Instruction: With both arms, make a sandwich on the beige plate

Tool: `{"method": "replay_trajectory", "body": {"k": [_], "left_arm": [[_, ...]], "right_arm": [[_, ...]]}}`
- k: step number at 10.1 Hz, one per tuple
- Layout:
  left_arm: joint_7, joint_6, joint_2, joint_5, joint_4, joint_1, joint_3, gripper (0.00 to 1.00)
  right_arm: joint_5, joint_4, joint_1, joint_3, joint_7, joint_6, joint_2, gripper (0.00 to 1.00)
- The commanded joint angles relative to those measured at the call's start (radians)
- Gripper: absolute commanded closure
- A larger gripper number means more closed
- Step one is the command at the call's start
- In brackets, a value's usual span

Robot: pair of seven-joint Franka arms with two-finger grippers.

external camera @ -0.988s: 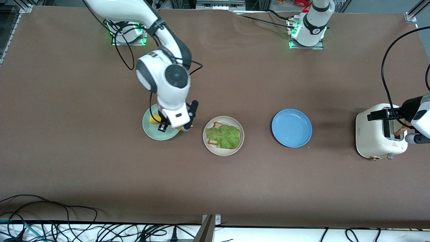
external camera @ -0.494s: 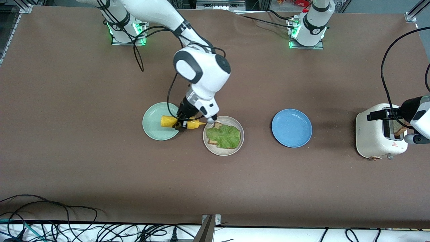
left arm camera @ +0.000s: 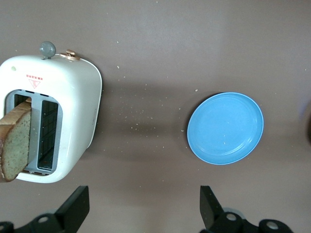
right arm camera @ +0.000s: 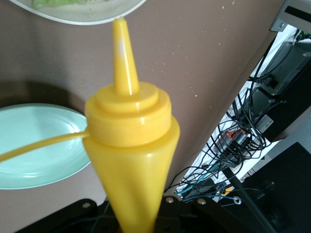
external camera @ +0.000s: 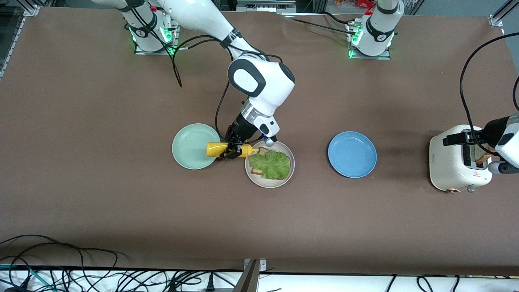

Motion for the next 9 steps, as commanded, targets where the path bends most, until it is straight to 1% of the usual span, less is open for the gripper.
{"method": "replay_trajectory", "body": {"k": [1, 2, 3, 5, 6, 7, 8, 9], "left_arm": [[0.002, -0.003, 0.004, 0.014, -0.003, -0.002, 0.002, 0.0], [0.007, -0.001, 0.004, 0.014, -0.003, -0.002, 0.003, 0.0], [0.011, 0.0, 0.006, 0.012, -0.003, 0.01, 0.003, 0.0], [0.019, 0.022, 0.024, 0.026, -0.003, 0.04, 0.006, 0.0], [0.052, 0.034, 0.029, 0.029, -0.003, 0.05, 0.009, 0.0], [0.109, 0.063, 0.035, 0.067, -0.005, 0.063, 0.009, 0.0], [0.159, 0.075, 0.044, 0.104, -0.006, 0.074, 0.009, 0.0], [0.206, 0.092, 0.052, 0.108, -0.017, 0.096, 0.009, 0.0]], "right_arm": [[0.094, 0.02, -0.07, 0.006, -0.004, -0.018, -0.034, 1.0], [0.223, -0.03, -0.133, 0.005, -0.012, -0.012, -0.097, 1.0], [0.299, -0.063, -0.185, 0.005, -0.013, 0.042, -0.137, 1.0], [0.418, -0.176, -0.261, 0.005, -0.013, 0.152, -0.227, 1.0], [0.48, -0.257, -0.295, 0.003, -0.012, 0.242, -0.278, 1.0], [0.54, -0.373, -0.337, 0.002, -0.012, 0.354, -0.342, 1.0], [0.621, -0.475, -0.386, 0.002, -0.012, 0.464, -0.4, 1.0], [0.701, -0.556, -0.439, 0.002, -0.013, 0.558, -0.44, 1.0]]}}
